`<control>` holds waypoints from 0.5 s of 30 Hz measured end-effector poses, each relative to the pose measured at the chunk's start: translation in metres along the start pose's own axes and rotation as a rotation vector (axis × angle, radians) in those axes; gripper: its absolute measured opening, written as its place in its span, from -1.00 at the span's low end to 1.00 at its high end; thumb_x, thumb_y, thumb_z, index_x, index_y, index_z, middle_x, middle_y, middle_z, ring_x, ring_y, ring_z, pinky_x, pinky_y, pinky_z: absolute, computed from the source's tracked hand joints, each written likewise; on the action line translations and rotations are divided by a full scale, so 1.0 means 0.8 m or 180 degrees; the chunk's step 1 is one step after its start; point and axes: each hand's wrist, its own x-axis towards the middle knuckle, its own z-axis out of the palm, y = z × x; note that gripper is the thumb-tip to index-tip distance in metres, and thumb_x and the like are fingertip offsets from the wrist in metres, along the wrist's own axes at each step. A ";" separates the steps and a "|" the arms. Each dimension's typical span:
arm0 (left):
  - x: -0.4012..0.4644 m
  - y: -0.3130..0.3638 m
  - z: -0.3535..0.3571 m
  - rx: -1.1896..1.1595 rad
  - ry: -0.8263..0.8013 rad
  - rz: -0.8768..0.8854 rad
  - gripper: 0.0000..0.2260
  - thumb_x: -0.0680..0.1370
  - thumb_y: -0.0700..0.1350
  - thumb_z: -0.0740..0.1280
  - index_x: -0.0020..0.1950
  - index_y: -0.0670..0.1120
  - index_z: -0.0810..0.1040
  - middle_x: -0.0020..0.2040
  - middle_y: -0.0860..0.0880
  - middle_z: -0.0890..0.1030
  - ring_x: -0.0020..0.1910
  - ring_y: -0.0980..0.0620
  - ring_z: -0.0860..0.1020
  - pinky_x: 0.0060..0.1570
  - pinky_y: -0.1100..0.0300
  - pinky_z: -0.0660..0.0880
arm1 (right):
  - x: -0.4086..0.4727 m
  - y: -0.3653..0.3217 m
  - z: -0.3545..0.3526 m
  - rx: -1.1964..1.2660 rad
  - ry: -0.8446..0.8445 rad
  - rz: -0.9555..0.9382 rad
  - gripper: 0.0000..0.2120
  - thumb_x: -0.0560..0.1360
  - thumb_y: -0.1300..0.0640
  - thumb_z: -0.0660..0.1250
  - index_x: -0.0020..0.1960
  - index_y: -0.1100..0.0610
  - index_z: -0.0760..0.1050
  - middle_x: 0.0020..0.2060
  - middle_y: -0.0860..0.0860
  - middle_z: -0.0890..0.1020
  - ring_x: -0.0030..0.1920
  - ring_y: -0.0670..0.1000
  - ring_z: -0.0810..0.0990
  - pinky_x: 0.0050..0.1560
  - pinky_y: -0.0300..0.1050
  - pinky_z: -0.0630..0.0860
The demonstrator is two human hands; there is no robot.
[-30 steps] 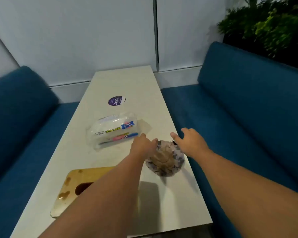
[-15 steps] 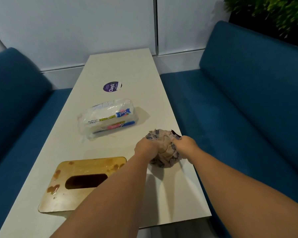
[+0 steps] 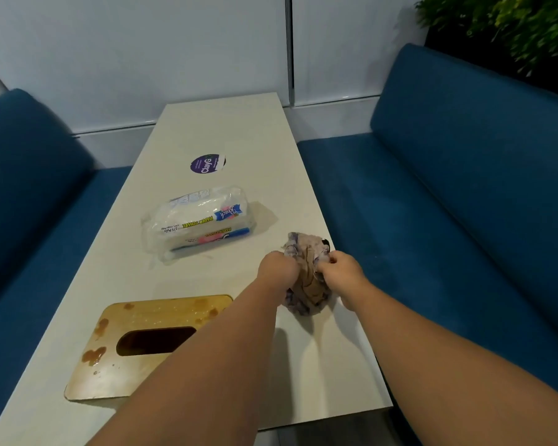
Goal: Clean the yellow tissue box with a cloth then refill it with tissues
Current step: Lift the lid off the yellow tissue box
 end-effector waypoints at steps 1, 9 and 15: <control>-0.003 0.005 -0.004 -0.0006 -0.0006 0.0041 -0.70 0.59 -0.28 0.17 0.31 -0.34 0.42 0.24 -0.29 0.52 0.20 -0.24 0.53 0.05 0.05 0.51 | -0.003 -0.007 -0.003 0.0178 0.0011 -0.0021 -0.85 0.50 0.18 0.24 -0.25 0.15 0.41 -0.32 0.05 0.46 -0.30 0.03 0.39 -0.30 -0.11 0.32; -0.036 0.050 -0.052 -0.0241 0.0248 0.0485 -0.56 0.63 -0.19 0.10 0.50 0.06 0.19 0.32 -0.15 0.41 0.14 -0.11 0.42 0.01 0.02 0.48 | -0.033 -0.080 -0.016 0.1609 -0.0402 -0.0270 -0.88 0.49 0.04 0.41 -0.02 0.03 0.53 -0.06 0.08 0.67 -0.03 0.10 0.65 -0.01 0.04 0.60; -0.066 0.046 -0.129 0.0466 0.0821 0.1380 -0.50 0.54 -0.08 0.26 0.47 0.16 0.25 0.49 -0.06 0.18 0.35 -0.15 0.35 0.32 0.02 0.35 | -0.073 -0.145 0.009 0.1862 -0.0942 -0.0496 -0.85 0.55 0.06 0.35 0.06 0.10 0.59 -0.08 0.10 0.71 0.00 0.15 0.67 0.08 0.15 0.58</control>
